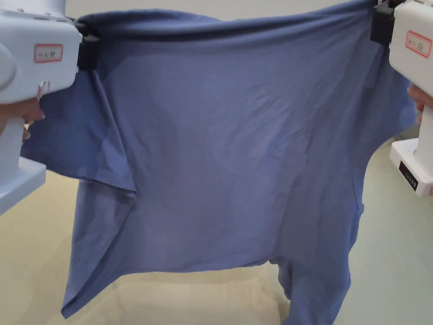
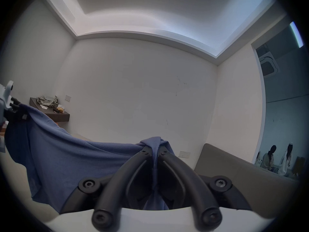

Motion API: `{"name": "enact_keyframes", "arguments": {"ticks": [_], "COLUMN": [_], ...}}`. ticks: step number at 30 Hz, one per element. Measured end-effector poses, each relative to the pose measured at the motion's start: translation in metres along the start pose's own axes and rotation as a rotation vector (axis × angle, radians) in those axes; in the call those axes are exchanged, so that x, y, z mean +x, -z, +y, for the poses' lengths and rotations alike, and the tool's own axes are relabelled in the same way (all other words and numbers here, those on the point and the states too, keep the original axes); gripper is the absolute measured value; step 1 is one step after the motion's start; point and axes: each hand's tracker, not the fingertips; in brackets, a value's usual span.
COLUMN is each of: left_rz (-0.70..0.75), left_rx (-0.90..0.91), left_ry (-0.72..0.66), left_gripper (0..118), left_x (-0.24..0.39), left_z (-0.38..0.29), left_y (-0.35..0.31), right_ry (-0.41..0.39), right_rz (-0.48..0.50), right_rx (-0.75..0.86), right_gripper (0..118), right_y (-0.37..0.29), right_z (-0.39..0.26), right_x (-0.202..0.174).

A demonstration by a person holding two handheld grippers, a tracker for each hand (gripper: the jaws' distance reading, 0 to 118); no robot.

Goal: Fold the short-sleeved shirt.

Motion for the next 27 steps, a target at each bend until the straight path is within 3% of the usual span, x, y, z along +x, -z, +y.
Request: {"name": "enact_keyframes", "arguments": {"ticks": [6, 13, 16, 22, 27], "left_rz": [0.036, 0.117, 0.127, 0.121, 0.083], "left_rx": [0.007, 0.052, 0.057, 0.008, -0.111], "left_ry": [0.044, 0.127, 0.144, 0.169, 0.207], "left_gripper": [0, 0, 0, 0, 0], "left_x": [-0.016, -0.035, -0.04, -0.043, -0.032], "left_z": [0.021, 0.044, 0.038, -0.003, -0.085], "left_y": [0.072, 0.139, 0.164, 0.196, 0.208], "right_ry": [0.008, -0.15, -0.169, -0.065, 0.005], "right_rz": [-0.015, -0.081, -0.085, -0.026, 0.044], "right_rx": [-0.007, 0.039, 0.031, -0.079, -0.206], "right_gripper": [4, 4, 4, 4, 4], "right_y": [0.065, 0.137, 0.159, 0.18, 0.172], "right_z": [0.003, 0.0, -0.015, -0.07, -0.144], "right_x": [-0.001, -0.021, -0.03, -0.049, -0.072]}}
